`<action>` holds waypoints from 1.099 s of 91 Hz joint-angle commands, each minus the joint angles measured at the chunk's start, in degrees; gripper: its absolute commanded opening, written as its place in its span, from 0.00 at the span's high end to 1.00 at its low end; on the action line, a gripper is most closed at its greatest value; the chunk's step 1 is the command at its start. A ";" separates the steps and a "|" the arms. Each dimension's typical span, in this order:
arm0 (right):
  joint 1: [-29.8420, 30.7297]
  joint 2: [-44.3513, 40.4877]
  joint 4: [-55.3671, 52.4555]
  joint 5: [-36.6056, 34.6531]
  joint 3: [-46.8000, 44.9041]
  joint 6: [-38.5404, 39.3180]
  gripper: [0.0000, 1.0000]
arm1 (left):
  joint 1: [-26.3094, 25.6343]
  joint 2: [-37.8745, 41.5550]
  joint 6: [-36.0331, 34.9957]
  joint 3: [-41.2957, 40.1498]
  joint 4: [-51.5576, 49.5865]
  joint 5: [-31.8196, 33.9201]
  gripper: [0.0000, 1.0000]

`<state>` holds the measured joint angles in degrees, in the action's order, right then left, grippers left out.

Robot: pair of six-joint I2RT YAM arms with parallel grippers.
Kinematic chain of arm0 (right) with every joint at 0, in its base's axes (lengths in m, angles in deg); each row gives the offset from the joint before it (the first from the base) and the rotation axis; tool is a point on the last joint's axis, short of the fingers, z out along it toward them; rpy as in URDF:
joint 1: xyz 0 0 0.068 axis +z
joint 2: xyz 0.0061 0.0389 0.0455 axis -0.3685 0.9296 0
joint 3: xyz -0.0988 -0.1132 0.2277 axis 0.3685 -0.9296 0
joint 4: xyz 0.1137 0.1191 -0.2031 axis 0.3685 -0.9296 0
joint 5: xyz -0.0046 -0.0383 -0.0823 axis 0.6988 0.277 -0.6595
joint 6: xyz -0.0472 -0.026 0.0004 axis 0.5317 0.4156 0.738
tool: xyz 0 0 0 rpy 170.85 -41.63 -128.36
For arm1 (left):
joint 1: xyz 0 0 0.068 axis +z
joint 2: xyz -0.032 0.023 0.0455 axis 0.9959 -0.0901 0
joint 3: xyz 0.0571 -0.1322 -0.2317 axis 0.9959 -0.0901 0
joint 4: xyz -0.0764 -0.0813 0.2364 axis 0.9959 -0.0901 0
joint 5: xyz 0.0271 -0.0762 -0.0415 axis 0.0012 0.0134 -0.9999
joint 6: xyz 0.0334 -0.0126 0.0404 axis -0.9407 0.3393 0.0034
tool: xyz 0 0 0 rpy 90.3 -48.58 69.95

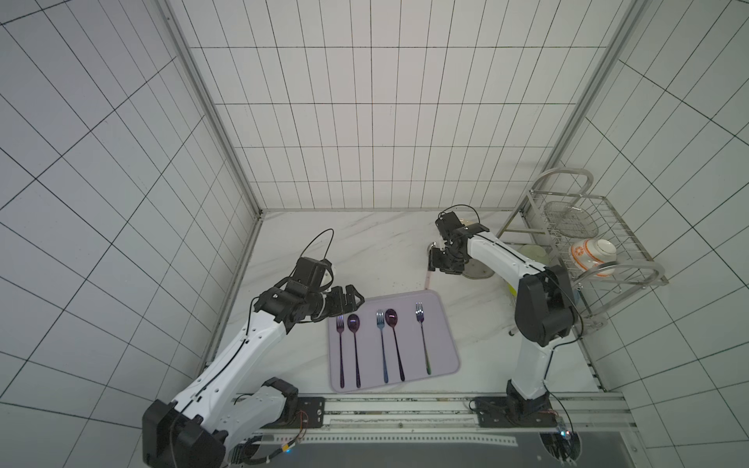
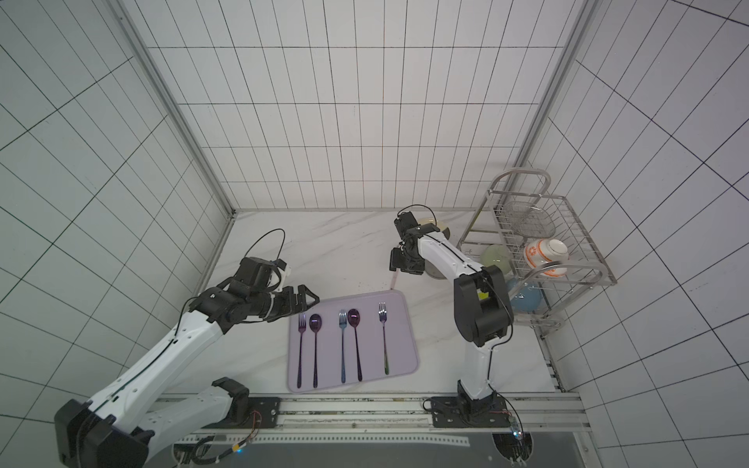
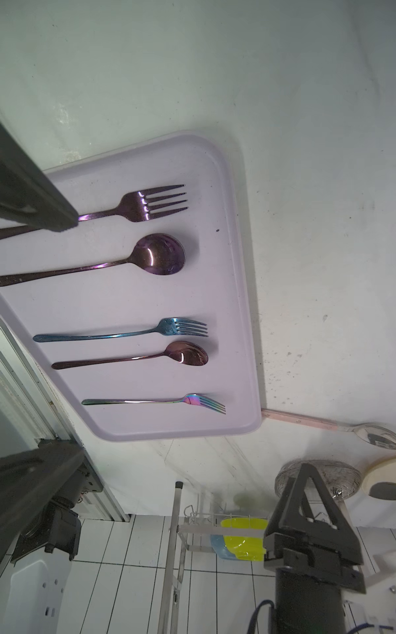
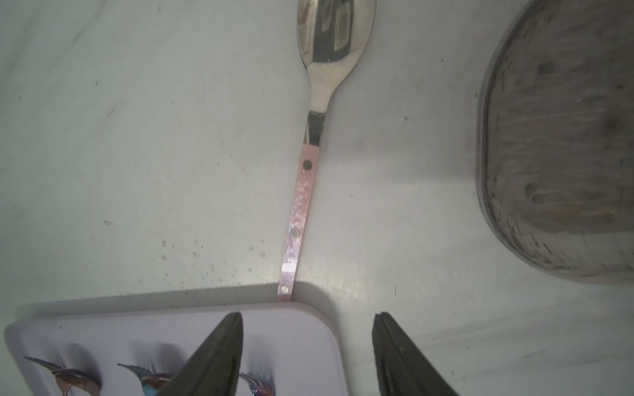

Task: Set the spoon and fork side by side
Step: Pick up the spoon from the center of the board.

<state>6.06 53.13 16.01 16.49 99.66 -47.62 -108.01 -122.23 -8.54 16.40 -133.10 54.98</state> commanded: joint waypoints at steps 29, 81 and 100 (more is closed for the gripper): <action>-4.01 16.88 -3.81 1.23 14.81 -4.35 0.61 | -0.03 -1.42 0.47 1.34 0.35 0.59 0.02; -3.29 23.33 -4.67 1.97 16.88 -3.26 0.78 | -0.02 1.93 0.90 -0.07 -0.18 3.07 0.02; -3.18 23.75 -4.99 -0.23 17.26 -2.12 0.92 | -0.02 3.42 1.22 -0.73 -0.64 3.28 0.02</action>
<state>2.49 73.11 14.19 18.98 117.14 -51.29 -108.01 -119.98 -7.45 16.23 -133.32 57.18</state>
